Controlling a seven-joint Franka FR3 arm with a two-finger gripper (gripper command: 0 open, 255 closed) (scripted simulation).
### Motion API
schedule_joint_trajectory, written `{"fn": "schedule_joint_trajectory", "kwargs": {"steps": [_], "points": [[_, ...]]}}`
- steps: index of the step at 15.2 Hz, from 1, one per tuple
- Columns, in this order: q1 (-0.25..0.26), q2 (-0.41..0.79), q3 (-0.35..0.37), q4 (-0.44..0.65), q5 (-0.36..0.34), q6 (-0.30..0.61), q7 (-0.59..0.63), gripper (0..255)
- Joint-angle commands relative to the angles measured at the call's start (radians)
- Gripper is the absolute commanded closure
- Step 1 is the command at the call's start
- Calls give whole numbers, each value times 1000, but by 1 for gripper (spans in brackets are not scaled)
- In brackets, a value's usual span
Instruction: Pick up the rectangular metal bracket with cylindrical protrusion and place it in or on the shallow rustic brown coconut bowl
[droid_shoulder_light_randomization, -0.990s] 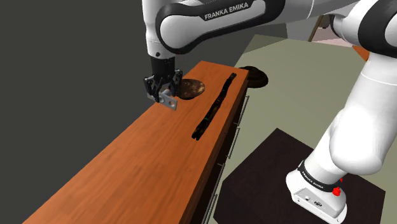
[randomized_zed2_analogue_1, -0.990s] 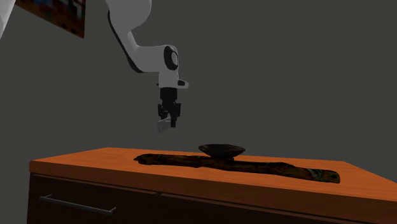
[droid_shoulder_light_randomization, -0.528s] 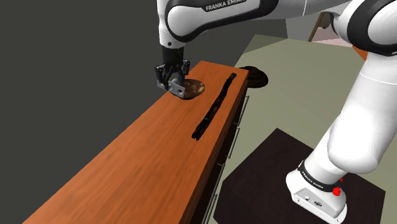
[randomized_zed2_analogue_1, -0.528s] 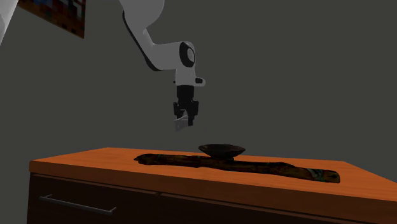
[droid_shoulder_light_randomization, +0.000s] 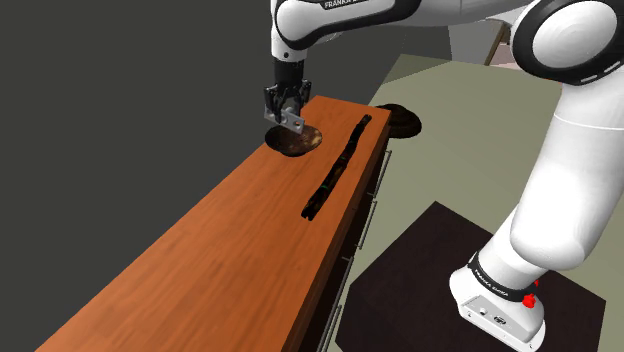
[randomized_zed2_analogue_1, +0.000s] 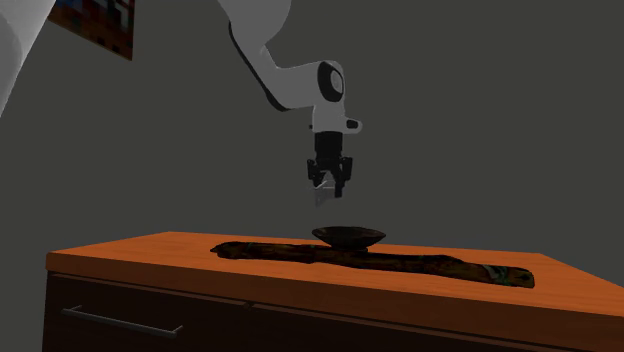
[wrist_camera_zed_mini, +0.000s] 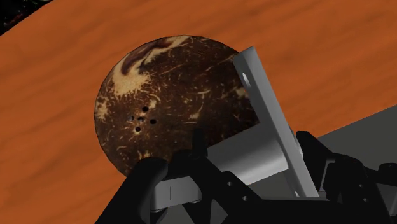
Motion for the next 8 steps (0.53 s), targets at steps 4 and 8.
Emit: {"fn": "schedule_joint_trajectory", "kwargs": {"steps": [4, 8], "points": [[-41, 62, -27, 75, -4, -15, -71, 255], [-42, 66, -28, 28, -5, 37, -71, 255]]}}
